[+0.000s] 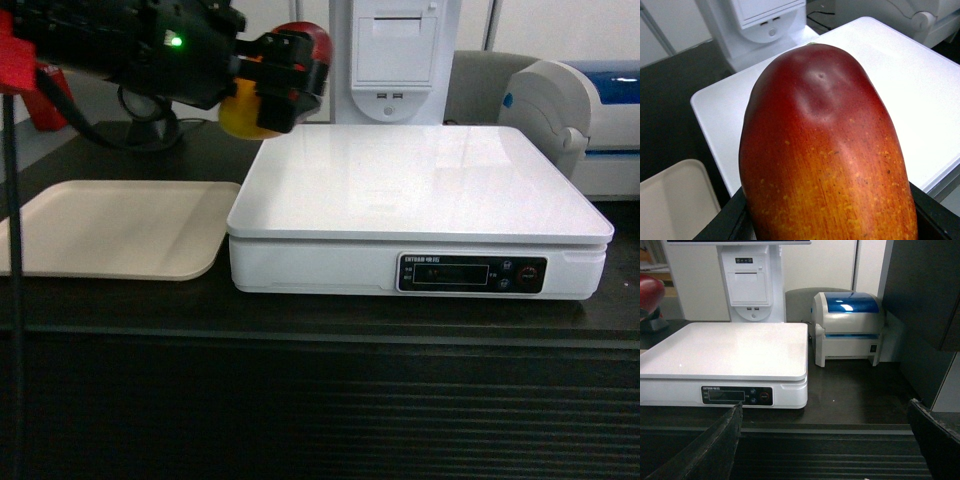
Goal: Place dark red mango on scale at checkout
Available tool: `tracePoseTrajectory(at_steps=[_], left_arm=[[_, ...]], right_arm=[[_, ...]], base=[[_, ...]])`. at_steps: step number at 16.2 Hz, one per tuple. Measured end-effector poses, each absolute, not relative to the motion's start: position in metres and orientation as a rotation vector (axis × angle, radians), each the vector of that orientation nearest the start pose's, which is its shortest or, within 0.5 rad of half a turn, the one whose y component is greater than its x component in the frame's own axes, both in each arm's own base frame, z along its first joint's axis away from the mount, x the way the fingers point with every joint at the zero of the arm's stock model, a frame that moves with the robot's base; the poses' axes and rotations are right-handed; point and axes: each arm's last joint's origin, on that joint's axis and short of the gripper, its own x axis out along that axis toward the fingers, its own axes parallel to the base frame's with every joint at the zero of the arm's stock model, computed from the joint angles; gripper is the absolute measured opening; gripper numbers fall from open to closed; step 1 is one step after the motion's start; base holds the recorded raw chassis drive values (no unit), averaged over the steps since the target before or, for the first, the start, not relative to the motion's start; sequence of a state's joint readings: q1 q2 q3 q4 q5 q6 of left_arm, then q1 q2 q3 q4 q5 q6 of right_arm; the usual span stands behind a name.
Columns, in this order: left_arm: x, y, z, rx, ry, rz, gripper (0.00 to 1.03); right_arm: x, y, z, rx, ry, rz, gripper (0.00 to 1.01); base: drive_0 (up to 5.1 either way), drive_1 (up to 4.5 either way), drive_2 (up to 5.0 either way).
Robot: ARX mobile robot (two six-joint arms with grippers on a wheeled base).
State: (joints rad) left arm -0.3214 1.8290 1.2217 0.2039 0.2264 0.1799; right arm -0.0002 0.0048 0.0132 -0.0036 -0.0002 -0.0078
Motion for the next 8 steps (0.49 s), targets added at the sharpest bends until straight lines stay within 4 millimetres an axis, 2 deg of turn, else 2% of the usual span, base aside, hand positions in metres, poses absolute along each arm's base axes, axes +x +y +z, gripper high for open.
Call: tracePoseTrajectory(at_steps=[3,4,5,8], left_arm=[[0.396,-0.166,0.232,0.204,0.353,-0.63,0.62],[0.398,-0.194,0.229,0.201,0.377,-0.687,0.62],[0.402,-0.231,0.22,0.203,0.41,-0.752,0.62],[0.42,-0.249,0.207,0.186,0.468,-0.734,0.62]], right_arm=[[0.097,0.0,0.167,-0.008,-0.004,0.0,0.98],[0.097,0.0,0.167,-0.008,-0.004,0.0,0.98],[0.097,0.0,0.167,-0.008,-0.004,0.0,0.98],[0.097,0.0,0.167,-0.007,-0.004,0.0,0.98]], base=[[0.0,0.0,0.0],[0.0,0.0,0.0],[0.0,0.0,0.0],[0.0,0.0,0.0]])
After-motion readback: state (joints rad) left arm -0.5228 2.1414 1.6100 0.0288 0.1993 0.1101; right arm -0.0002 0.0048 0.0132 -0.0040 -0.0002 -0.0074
